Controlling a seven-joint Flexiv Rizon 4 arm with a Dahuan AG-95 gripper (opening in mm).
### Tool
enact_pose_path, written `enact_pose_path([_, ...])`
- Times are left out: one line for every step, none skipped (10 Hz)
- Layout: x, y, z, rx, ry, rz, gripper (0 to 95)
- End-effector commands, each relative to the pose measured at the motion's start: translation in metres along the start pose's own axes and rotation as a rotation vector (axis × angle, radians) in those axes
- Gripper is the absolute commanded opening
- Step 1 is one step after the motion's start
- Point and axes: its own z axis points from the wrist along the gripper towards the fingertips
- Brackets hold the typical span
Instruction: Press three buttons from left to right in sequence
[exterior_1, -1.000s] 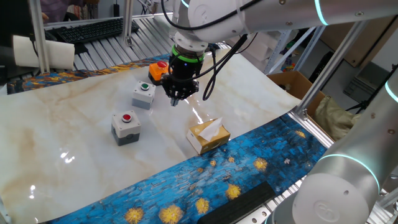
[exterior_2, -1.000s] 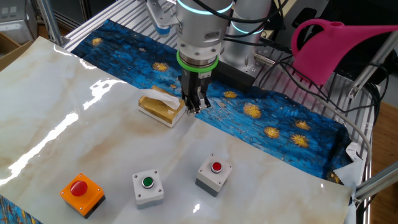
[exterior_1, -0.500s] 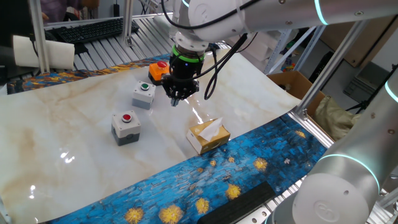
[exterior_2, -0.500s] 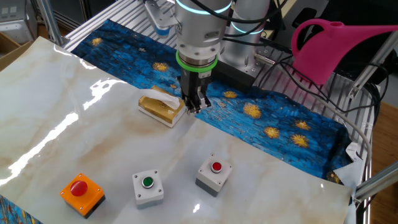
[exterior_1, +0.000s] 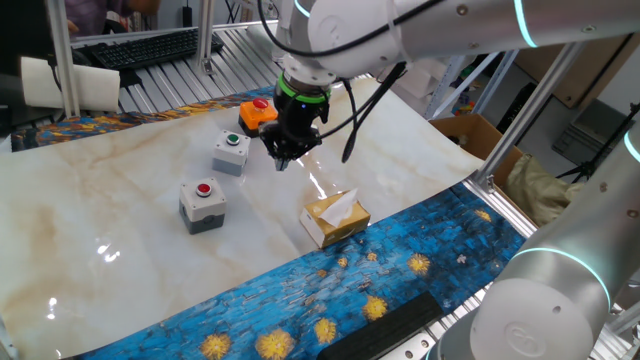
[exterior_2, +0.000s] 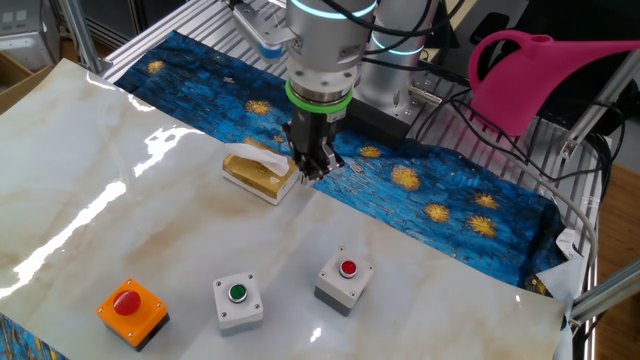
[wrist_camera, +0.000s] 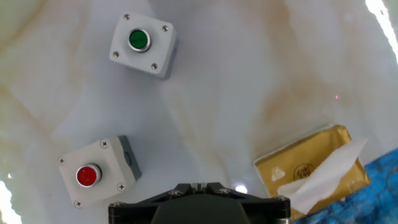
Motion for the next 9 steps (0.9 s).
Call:
enact_pose_path([0.0,0.0,0.0,0.005,-0.008,-0.009,0.0])
enact_pose_path([0.0,0.0,0.0,0.006,-0.004,0.004,0.0])
enact_pose_path([0.0,0.0,0.0,0.006,-0.004,0.005,0.0])
enact_pose_path([0.0,0.0,0.0,0.007,-0.005,0.0,0.0])
enact_pose_path([0.0,0.001,0.002,0.006,-0.006,-0.015,0.0])
enact_pose_path([-0.001,0.003,0.003,0.006,-0.008,-0.014,0.0])
enact_pose_path([-0.002,0.005,0.004,0.006,-0.008,-0.011,0.0])
enact_pose_path([-0.007,0.015,0.003,0.008,-0.009,0.006,0.0])
enact_pose_path([-0.014,0.025,0.001,0.011,-0.01,0.036,0.0])
